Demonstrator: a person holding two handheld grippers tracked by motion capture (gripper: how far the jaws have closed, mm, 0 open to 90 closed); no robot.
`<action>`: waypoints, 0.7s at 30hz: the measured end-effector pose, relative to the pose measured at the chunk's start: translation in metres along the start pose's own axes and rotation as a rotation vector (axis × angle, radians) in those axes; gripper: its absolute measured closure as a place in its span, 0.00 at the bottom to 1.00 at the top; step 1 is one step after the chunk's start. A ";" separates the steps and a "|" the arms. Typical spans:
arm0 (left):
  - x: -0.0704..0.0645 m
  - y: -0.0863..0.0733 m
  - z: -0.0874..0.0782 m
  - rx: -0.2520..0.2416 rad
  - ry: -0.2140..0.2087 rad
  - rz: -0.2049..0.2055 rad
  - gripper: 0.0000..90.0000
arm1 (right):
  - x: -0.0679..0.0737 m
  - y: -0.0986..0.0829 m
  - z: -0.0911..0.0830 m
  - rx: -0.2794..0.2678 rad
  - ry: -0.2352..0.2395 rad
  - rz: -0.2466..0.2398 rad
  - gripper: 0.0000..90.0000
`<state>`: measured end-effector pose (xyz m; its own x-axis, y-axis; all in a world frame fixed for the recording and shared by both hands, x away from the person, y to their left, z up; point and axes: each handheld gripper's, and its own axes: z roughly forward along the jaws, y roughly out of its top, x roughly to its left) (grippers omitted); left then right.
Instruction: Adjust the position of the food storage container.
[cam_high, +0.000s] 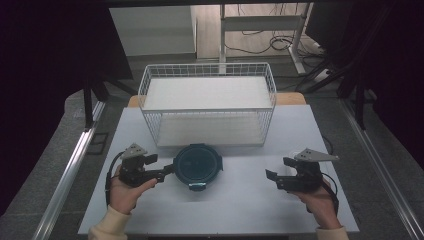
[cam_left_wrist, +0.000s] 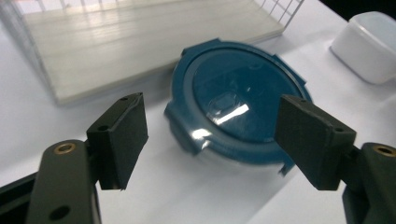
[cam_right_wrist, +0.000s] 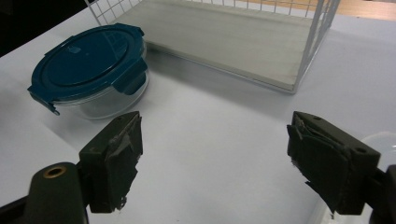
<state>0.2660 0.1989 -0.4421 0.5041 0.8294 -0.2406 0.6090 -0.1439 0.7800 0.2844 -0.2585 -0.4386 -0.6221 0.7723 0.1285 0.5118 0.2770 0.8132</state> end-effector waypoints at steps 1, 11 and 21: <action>0.000 0.003 0.002 0.001 -0.002 -0.002 0.29 | 0.000 0.000 0.000 -0.001 -0.002 0.001 0.20; 0.007 0.024 0.020 0.021 0.017 0.008 0.34 | 0.000 -0.001 0.000 0.006 -0.005 -0.002 0.20; 0.018 0.040 0.038 0.035 0.039 0.032 0.43 | 0.000 -0.002 0.001 0.014 -0.008 0.000 0.20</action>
<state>0.3224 0.1873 -0.4368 0.4997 0.8445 -0.1927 0.6144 -0.1888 0.7661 0.2847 -0.2585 -0.4409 -0.6172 0.7770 0.1239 0.5199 0.2846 0.8054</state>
